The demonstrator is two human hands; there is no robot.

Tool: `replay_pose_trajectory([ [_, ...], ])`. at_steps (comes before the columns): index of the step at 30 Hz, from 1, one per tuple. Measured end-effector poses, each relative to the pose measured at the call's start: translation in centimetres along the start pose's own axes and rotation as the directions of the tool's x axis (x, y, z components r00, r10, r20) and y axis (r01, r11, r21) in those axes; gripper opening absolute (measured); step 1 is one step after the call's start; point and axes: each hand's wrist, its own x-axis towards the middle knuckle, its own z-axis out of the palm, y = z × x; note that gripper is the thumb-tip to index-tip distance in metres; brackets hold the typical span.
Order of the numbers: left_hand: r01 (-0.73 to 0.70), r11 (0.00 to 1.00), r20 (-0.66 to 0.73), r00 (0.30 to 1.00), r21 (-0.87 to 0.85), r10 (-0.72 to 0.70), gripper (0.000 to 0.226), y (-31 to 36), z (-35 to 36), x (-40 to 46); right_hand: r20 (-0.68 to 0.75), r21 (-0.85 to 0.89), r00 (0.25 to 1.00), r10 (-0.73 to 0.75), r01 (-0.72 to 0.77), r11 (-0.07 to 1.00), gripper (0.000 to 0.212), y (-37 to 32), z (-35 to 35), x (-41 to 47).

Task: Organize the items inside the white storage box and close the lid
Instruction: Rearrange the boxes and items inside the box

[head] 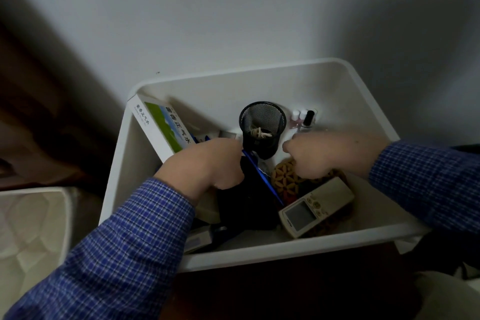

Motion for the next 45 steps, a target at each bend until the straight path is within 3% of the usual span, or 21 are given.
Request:
replay_pose_trajectory([
  [3,0.022,0.999,-0.01,1.0,-0.025,-0.023,0.025,0.1,0.1,0.2,-0.298,0.029,0.953,-0.048,0.059,0.998,0.011,-0.2,0.1,-0.9],
  [5,0.035,0.998,-0.008,0.999,-0.048,-0.036,0.031,0.3,0.2,0.5,-0.39,0.081,0.92,-0.031,0.067,0.994,0.025,-0.7,0.3,-1.2],
  [11,0.146,0.983,0.019,0.989,-0.115,-0.145,0.04,0.9,0.5,0.7,-0.355,0.036,0.934,-0.035,0.051,0.998,0.035,-1.3,0.8,-0.3],
  [15,0.21,0.955,0.034,0.978,-0.21,-0.208,0.056,1.3,0.0,0.5,-0.448,0.042,0.89,-0.087,0.118,0.992,0.044,-2.0,1.1,0.2],
  [19,0.204,0.961,0.009,0.978,-0.188,-0.206,0.072,1.2,-0.3,0.2,-0.236,0.136,0.965,-0.11,0.145,0.98,0.055,-3.2,2.1,1.2],
  [26,0.148,0.972,-0.062,0.985,-0.181,-0.162,0.047,0.3,-0.6,0.1,-0.118,0.27,0.991,-0.066,0.096,0.958,0.041,-3.7,0.9,0.5],
  [30,0.133,0.917,-0.253,0.937,-0.375,-0.239,0.023,-1.4,-1.3,0.8,-0.161,0.18,0.985,-0.062,0.091,0.979,0.034,-2.8,-2.0,-3.3],
  [33,0.142,0.883,-0.313,0.9,-0.447,-0.303,0.014,-2.6,-2.2,1.1,-0.222,0.201,0.973,-0.068,0.114,0.973,0.021,-1.0,-4.8,-7.1],
  [37,0.136,0.952,-0.272,0.939,-0.274,-0.213,0.012,-3.3,-5.3,2.5,-0.472,0.423,0.882,-0.001,0.228,0.877,0.009,1.8,-7.5,-9.5],
  [40,0.047,0.987,-0.161,0.984,-0.153,-0.072,0.008,-2.4,-6.6,3.5,-0.637,0.451,0.768,0.065,0.303,0.84,0.008,2.4,-8.3,-8.2],
  [42,0.017,0.997,-0.027,0.999,-0.074,-0.019,0.019,-2.1,-5.6,4.8,-0.669,0.437,0.735,0.111,0.268,0.858,0.012,1.9,-8.2,-6.3],
  [45,0.083,0.991,0.106,0.99,0.103,-0.094,0.012,-3.0,-3.1,7.4,-0.618,0.449,0.771,0.151,0.189,0.873,0.009,1.0,-7.3,-3.4],
])
